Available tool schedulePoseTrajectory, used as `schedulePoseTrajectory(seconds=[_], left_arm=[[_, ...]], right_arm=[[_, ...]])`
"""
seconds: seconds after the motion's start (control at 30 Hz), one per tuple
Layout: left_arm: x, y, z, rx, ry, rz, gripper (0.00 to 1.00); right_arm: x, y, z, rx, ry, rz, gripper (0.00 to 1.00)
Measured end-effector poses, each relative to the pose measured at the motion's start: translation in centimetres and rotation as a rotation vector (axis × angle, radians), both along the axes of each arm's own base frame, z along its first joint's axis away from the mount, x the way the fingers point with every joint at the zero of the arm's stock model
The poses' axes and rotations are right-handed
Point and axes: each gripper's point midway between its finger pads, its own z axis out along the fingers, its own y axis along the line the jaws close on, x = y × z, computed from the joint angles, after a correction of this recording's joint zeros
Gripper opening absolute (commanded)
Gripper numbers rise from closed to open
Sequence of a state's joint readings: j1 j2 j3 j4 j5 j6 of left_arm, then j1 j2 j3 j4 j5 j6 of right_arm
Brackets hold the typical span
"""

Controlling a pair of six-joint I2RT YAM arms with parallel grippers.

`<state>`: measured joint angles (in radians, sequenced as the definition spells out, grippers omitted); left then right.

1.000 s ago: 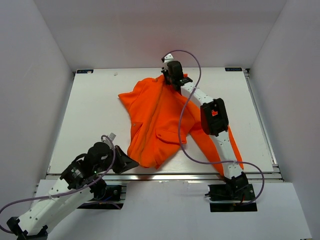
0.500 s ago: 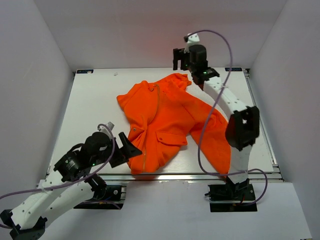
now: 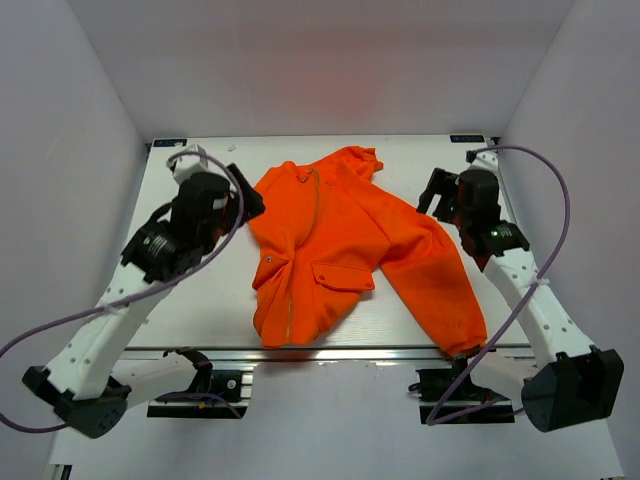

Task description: Zip up the jacket

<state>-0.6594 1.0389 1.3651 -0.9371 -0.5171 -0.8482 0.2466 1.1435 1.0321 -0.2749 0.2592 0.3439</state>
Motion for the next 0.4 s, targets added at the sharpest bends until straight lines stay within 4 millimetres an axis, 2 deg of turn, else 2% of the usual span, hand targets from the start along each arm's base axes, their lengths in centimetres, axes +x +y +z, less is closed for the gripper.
schedulePoseTrajectory(seconds=[0.07,0.1,0.2,0.3,0.4], left_arm=[[3.1,1.1,-0.1,0.019,0.004,0.029,0.98],[4.6,2.0,-1.0,0.03,0.02,0.05,0.98],[8.4,5.9,-5.3,0.029,0.117,0.11,0.98],[9.6,9.9,-9.4,-0.024,0.207,0.153,0.98],[9.5,12.2,-11.3,-0.056,0.244,0.182,0.98]], right_arm=[[-1.6,0.1,-1.4,0.011,0.041,0.005,0.89],[-2.1,0.1,-1.6,0.016,0.048,0.007,0.89],[-3.5,0.0,-1.4,0.03,0.046,0.013,0.89],[-4.1,-0.1,-0.2,0.044,0.01,0.013,0.89],[-4.8,-0.3,0.0,0.049,-0.007,0.014,0.89]])
